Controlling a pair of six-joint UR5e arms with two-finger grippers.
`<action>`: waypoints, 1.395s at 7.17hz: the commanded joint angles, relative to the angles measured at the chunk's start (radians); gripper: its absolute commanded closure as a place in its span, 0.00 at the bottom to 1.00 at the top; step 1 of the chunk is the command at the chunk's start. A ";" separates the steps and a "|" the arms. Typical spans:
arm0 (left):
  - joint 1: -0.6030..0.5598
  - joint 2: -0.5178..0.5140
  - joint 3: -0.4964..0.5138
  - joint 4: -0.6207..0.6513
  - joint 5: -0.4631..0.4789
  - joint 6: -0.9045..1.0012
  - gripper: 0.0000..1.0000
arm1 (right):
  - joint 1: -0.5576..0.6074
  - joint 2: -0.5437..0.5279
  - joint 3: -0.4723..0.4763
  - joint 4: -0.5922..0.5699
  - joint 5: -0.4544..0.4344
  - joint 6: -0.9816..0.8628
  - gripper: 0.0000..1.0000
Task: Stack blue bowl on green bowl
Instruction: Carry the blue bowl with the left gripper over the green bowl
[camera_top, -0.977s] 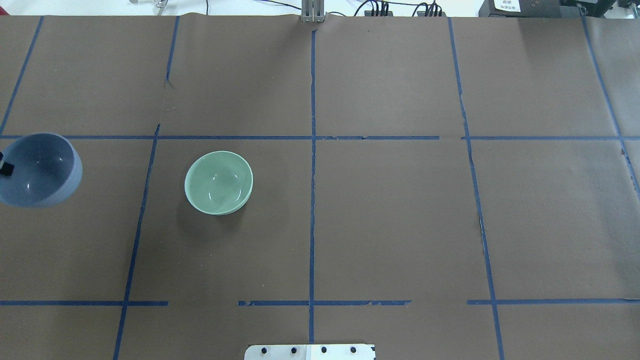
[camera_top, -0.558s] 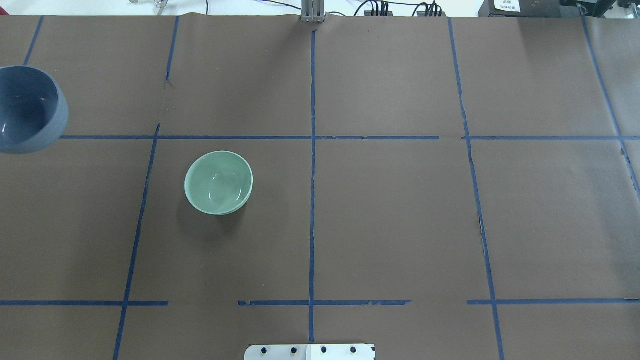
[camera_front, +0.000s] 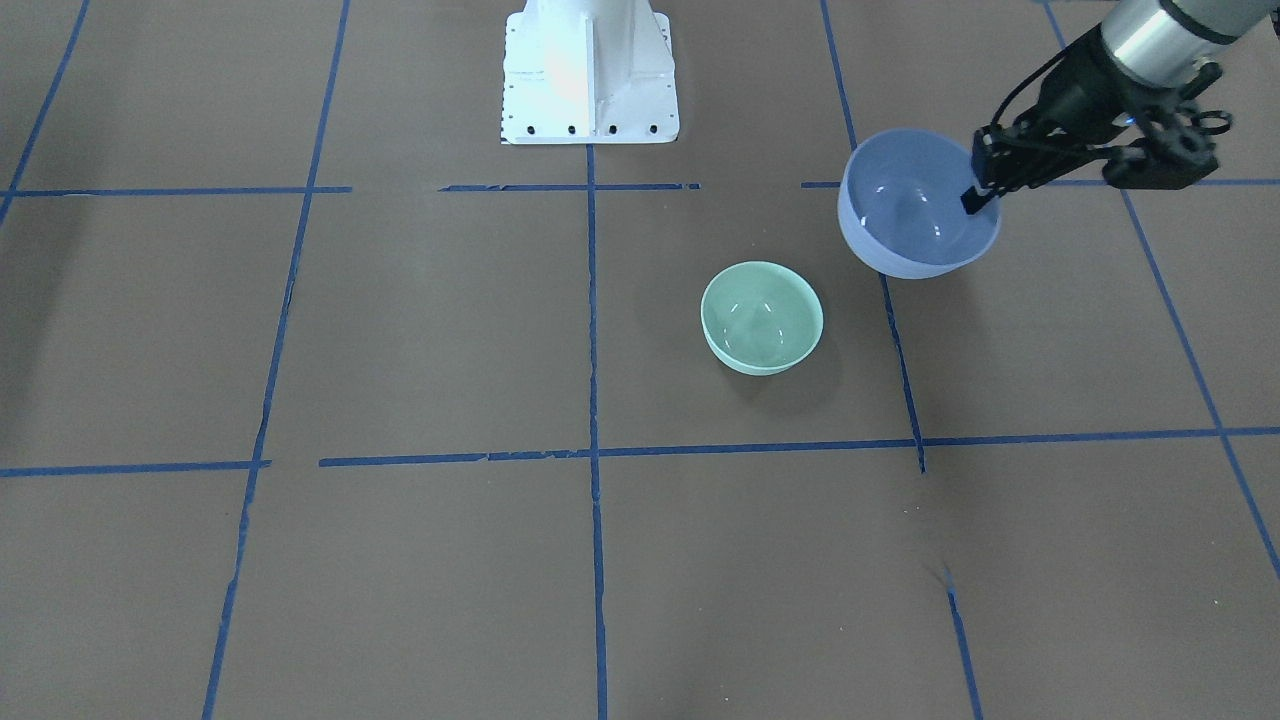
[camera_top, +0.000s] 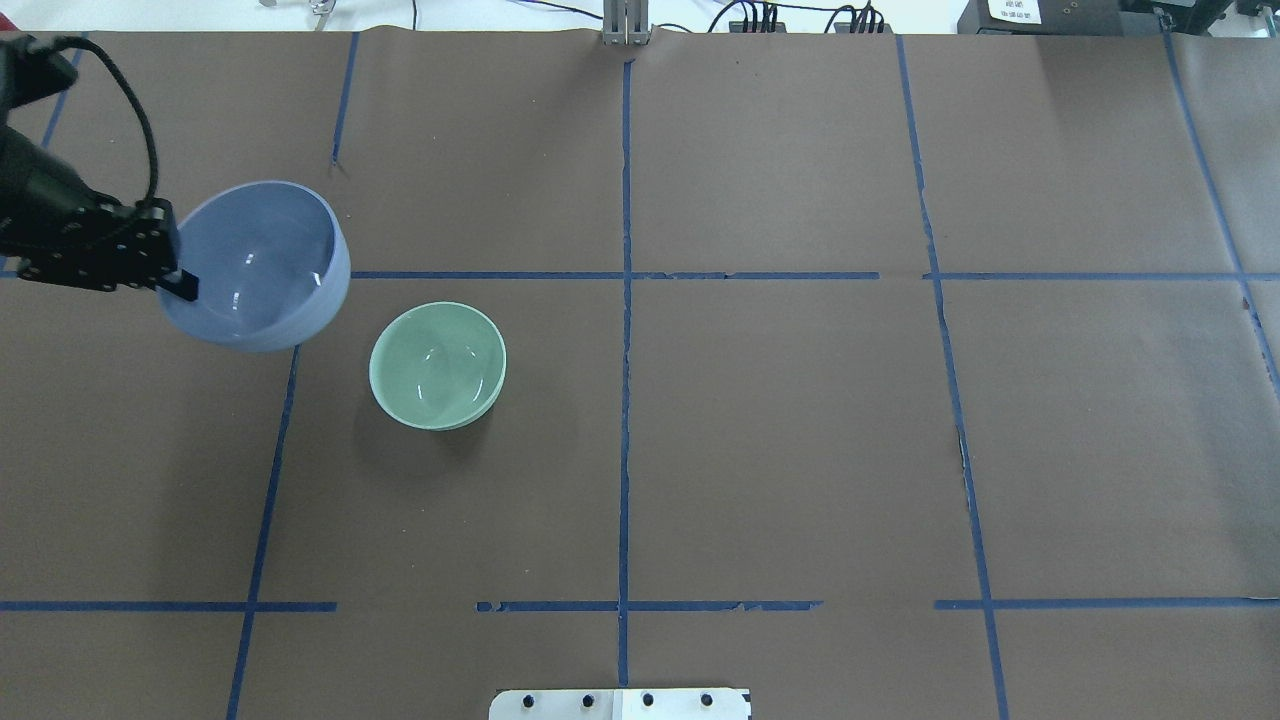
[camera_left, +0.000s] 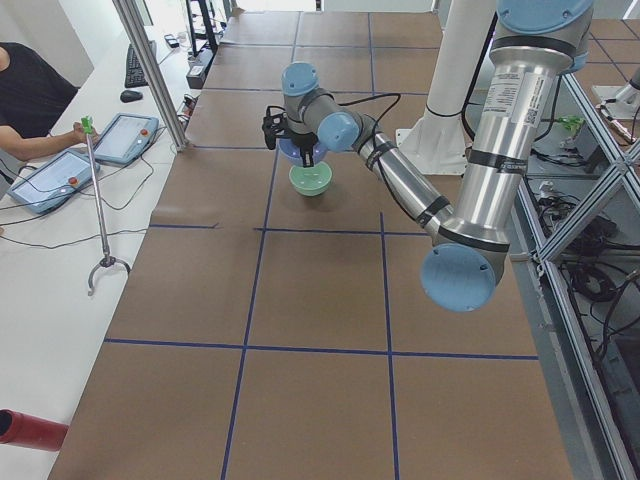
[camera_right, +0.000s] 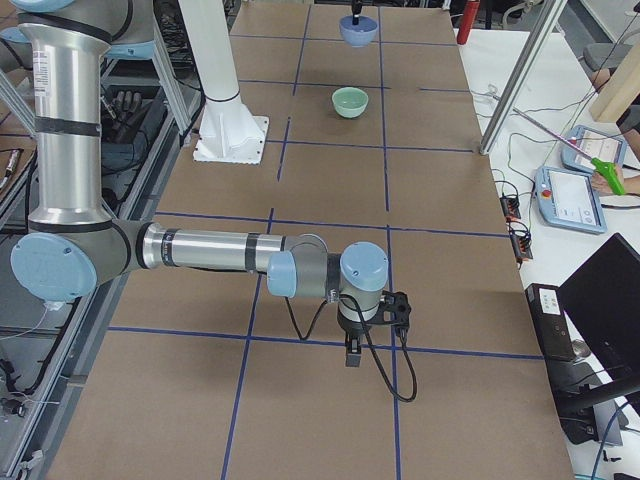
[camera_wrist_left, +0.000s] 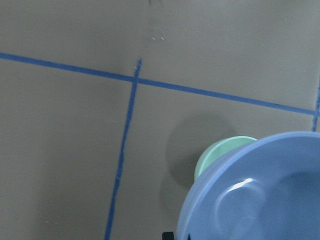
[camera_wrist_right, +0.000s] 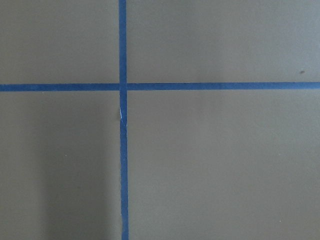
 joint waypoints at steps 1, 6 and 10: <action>0.130 -0.054 0.124 -0.180 0.088 -0.177 1.00 | 0.000 0.000 0.000 0.000 -0.001 0.000 0.00; 0.175 -0.097 0.284 -0.314 0.109 -0.178 1.00 | 0.000 0.000 0.000 0.000 -0.001 0.000 0.00; 0.184 -0.085 0.293 -0.349 0.101 -0.169 1.00 | 0.000 0.000 0.000 0.000 -0.001 0.000 0.00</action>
